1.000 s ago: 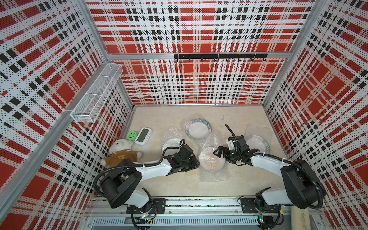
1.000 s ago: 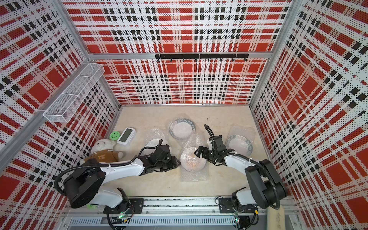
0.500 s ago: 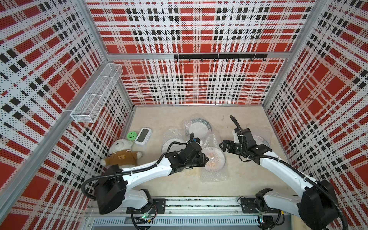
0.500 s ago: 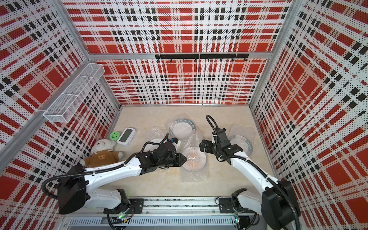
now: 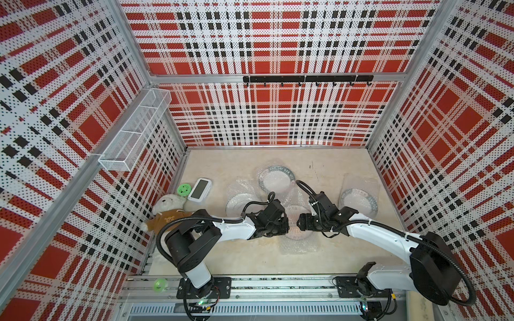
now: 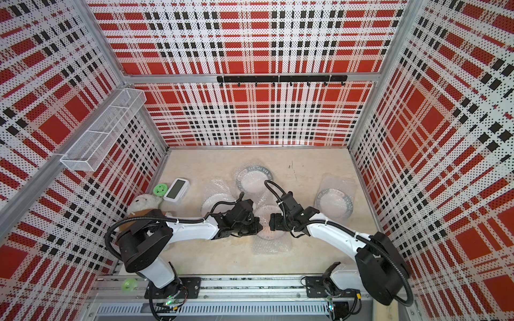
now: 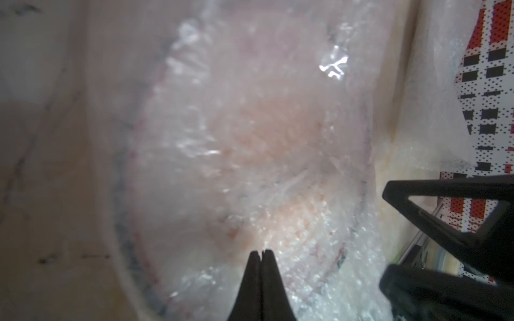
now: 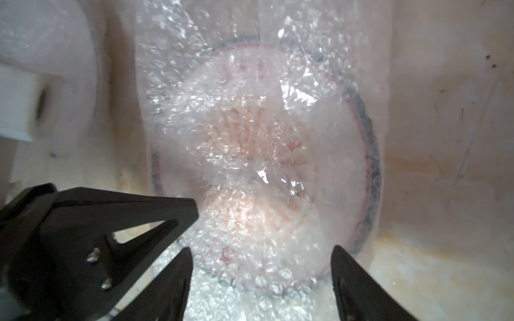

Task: Unpack dinner plates from bubble wrap
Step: Unwrap the bubble wrap at the center of the board.

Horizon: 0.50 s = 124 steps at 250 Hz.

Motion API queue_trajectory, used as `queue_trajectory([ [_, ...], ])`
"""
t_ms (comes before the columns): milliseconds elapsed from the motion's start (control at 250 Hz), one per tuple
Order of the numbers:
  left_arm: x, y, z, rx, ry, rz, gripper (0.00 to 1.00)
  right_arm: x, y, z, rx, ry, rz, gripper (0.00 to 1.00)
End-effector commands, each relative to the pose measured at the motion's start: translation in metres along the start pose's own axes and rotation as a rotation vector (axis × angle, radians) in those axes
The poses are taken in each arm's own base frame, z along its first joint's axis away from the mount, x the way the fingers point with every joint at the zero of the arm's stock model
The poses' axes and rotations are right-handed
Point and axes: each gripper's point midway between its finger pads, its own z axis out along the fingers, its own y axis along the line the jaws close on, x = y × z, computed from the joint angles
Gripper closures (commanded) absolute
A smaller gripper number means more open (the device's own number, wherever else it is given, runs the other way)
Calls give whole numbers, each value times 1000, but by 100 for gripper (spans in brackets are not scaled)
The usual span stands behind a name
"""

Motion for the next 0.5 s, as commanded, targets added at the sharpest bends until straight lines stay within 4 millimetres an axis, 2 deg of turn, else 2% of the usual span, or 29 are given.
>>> queue_trajectory([
  [0, -1, -7, 1, 58, -11, -5, 100, -10, 4, 5, 48, -26, -12, 24],
  [272, 17, 6, 14, 37, 29, -10, 100, -11, 5, 21, 170, 10, -78, 34],
  [492, 21, 17, 13, 9, 22, -25, 100, -5, 1, 27, 256, 34, -126, 43],
])
